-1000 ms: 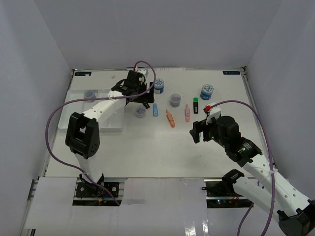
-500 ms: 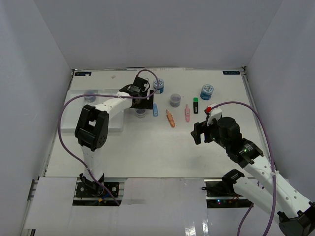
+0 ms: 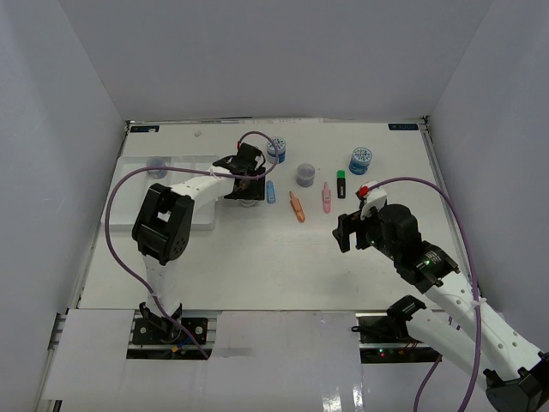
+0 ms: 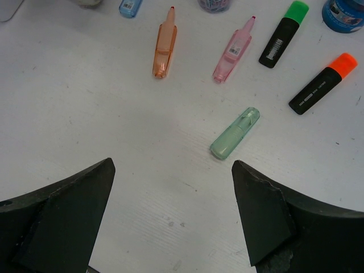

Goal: Sort the stationery into containers
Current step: Pick up the stationery from the center of the board.

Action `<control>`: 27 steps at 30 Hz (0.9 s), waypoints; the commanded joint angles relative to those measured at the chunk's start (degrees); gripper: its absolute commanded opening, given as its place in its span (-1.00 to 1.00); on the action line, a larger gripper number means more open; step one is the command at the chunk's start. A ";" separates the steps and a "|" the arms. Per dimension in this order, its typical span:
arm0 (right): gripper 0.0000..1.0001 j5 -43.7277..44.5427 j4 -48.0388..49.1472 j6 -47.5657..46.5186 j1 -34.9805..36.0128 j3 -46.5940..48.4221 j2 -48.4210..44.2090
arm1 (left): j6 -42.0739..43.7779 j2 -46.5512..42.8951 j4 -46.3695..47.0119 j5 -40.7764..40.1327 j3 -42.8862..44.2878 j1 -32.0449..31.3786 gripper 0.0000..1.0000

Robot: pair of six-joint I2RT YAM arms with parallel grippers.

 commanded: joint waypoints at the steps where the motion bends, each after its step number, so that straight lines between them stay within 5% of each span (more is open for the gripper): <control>1: 0.80 0.53 0.50 -0.09 -0.20 -0.23 -0.24 | -1.28 -3.96 0.25 -1.90 -0.09 -0.19 0.58; 5: 0.80 0.44 0.68 0.00 -0.20 -0.40 -0.51 | -1.72 -6.15 0.16 -3.12 -0.26 -0.19 0.09; 7: 0.80 0.35 0.68 0.00 -0.20 -0.41 -0.60 | -1.81 -7.90 0.16 -3.56 -0.26 -0.19 0.02; 14: 0.80 0.00 0.86 -0.27 -0.20 -0.40 -0.77 | -2.78 -14.67 -3.00 -5.32 0.44 2.35 0.04; 27: 0.80 -2.28 2.70 -0.97 -0.20 -1.55 -0.60 | -4.62 -18.30 -6.17 -1.63 -3.25 32.57 0.11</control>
